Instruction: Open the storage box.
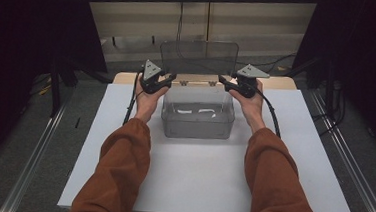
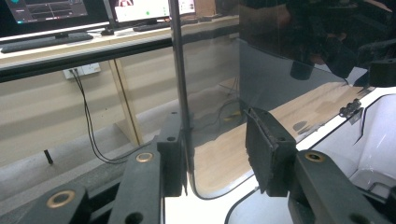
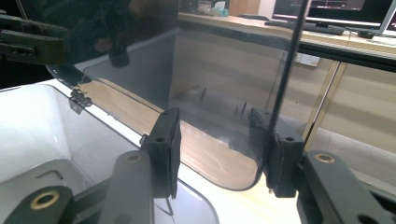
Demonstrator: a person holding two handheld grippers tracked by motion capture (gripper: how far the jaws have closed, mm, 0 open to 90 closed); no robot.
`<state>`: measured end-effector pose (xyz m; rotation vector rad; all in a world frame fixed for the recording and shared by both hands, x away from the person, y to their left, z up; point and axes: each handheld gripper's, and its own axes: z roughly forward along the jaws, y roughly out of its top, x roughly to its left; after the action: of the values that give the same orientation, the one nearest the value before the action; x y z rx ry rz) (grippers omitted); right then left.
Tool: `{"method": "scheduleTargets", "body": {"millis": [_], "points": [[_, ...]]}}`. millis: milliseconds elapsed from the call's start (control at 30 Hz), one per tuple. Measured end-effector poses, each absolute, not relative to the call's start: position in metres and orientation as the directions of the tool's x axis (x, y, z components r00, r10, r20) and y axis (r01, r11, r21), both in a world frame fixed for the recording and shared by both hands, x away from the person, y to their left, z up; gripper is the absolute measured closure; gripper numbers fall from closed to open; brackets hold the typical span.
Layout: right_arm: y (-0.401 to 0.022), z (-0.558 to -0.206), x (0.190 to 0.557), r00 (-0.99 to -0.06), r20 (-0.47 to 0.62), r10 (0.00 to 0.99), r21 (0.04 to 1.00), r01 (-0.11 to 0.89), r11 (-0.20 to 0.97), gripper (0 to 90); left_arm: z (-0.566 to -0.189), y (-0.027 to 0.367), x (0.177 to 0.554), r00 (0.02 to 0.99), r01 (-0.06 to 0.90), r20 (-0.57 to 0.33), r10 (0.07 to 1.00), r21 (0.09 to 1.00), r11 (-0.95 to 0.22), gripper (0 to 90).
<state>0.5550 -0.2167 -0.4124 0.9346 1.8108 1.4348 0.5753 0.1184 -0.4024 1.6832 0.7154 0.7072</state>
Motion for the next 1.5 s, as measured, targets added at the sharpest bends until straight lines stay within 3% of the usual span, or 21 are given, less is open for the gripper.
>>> {"method": "scheduleTargets", "body": {"millis": [767,833,900,1100,1233,1500], "points": [[-0.216,-0.415,0.564,-0.531,-0.008,0.847,0.981,0.161,0.110,53.0,-0.410,0.117,0.583,0.620,0.164,0.041,0.784,0.970,-0.181,59.2],[-0.216,-0.415,0.564,-0.532,-0.003,0.847,0.981,0.163,0.106,51.9,-0.409,0.115,0.582,0.603,0.189,-0.007,0.798,0.973,-0.135,55.9],[-0.215,-0.416,0.565,-0.531,0.000,0.847,0.982,0.162,0.101,49.9,-0.410,0.113,0.583,0.610,0.178,0.027,0.792,0.969,-0.170,53.8],[-0.214,-0.416,0.565,-0.531,0.005,0.847,0.981,0.166,0.098,48.0,-0.410,0.112,0.584,0.616,0.187,0.017,0.788,0.968,-0.167,50.2],[-0.211,-0.417,0.565,-0.520,0.012,0.854,0.982,0.168,0.089,43.0,-0.411,0.107,0.583,0.607,0.195,0.000,0.794,0.970,-0.149,41.3],[-0.209,-0.418,0.568,-0.512,0.010,0.859,0.982,0.168,0.089,41.1,-0.416,0.106,0.585,0.607,0.206,-0.003,0.795,0.966,-0.154,40.2]]}}
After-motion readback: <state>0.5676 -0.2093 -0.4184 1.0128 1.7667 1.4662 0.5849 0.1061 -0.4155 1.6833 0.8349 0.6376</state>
